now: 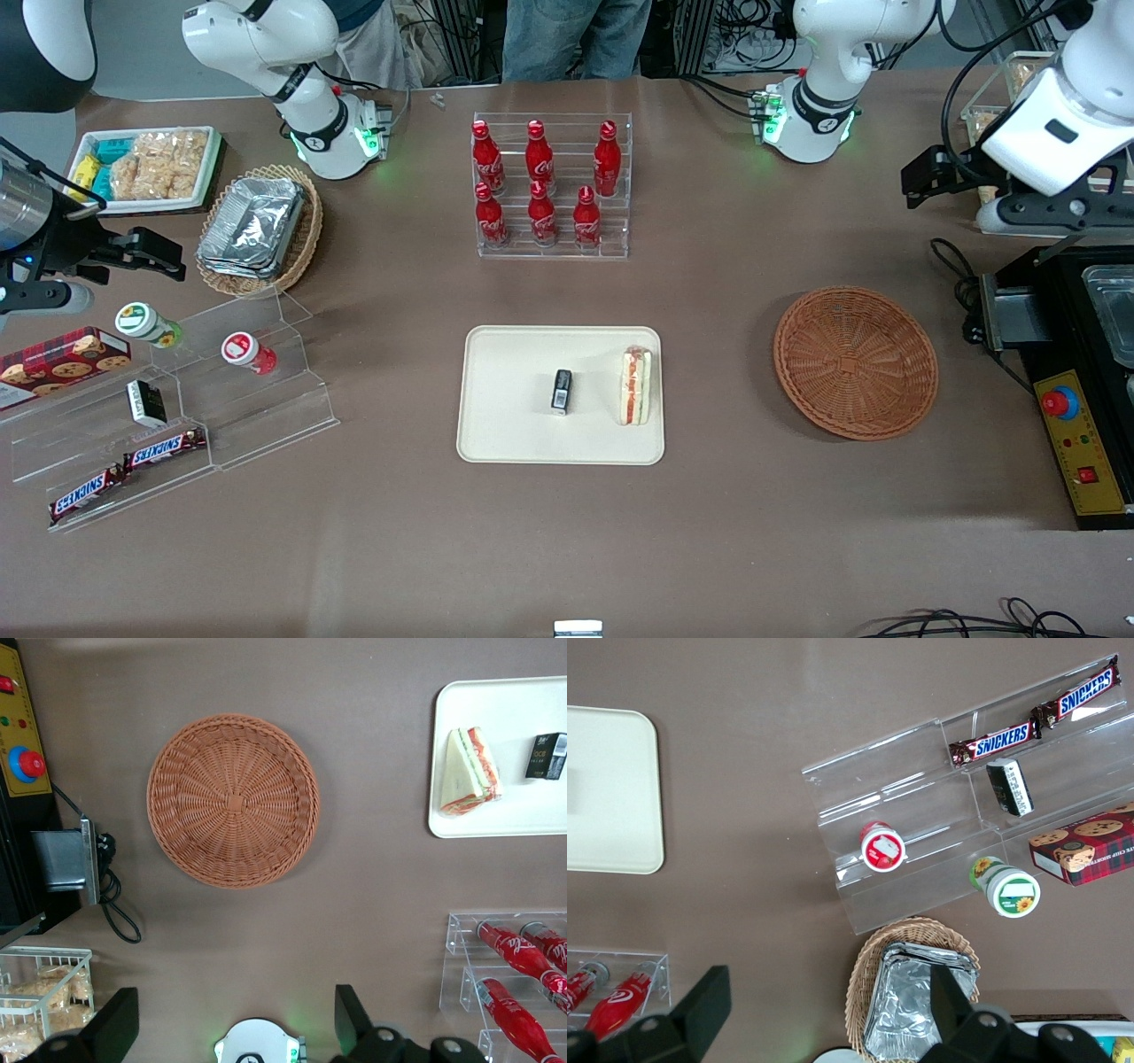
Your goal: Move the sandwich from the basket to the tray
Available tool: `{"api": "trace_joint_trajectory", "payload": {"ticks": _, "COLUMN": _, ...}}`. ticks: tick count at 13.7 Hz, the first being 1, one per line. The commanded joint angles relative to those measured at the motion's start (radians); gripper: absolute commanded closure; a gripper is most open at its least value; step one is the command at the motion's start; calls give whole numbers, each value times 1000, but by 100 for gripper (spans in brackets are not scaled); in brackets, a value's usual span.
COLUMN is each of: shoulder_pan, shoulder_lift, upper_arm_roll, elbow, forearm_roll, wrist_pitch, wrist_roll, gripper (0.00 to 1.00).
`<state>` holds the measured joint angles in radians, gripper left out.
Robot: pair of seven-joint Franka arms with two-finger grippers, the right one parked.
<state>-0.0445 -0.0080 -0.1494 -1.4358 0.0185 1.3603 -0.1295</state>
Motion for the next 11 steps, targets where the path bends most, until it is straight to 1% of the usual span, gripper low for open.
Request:
{"api": "trace_joint_trajectory", "payload": {"ticks": 1, "shoulder_pan": 3, "shoulder_lift": -142, "upper_arm_roll": -1, "elbow": -182, "forearm_roll": 3, "wrist_pitch": 112, "wrist_roll": 5, "gripper": 1}}
{"api": "trace_joint_trajectory", "payload": {"ticks": 2, "shoulder_pan": 3, "shoulder_lift": -145, "upper_arm_roll": -1, "elbow": -193, "forearm_roll": 3, "wrist_pitch": 131, "wrist_roll": 2, "gripper": 1}}
{"api": "trace_joint_trajectory", "payload": {"ticks": 6, "shoulder_pan": 5, "shoulder_lift": -103, "upper_arm_roll": -1, "elbow": -129, "forearm_roll": -5, "wrist_pitch": 131, "wrist_roll": 4, "gripper": 1}}
{"api": "trace_joint_trajectory", "payload": {"ticks": 9, "shoulder_pan": 5, "shoulder_lift": -96, "upper_arm_roll": -1, "elbow": -124, "forearm_roll": -2, "wrist_pitch": 140, "wrist_roll": 2, "gripper": 1}}
{"api": "trace_joint_trajectory", "payload": {"ticks": 11, "shoulder_pan": 5, "shoulder_lift": -67, "upper_arm_roll": -1, "elbow": -85, "forearm_roll": 0, "wrist_pitch": 138, "wrist_roll": -1, "gripper": 1}}
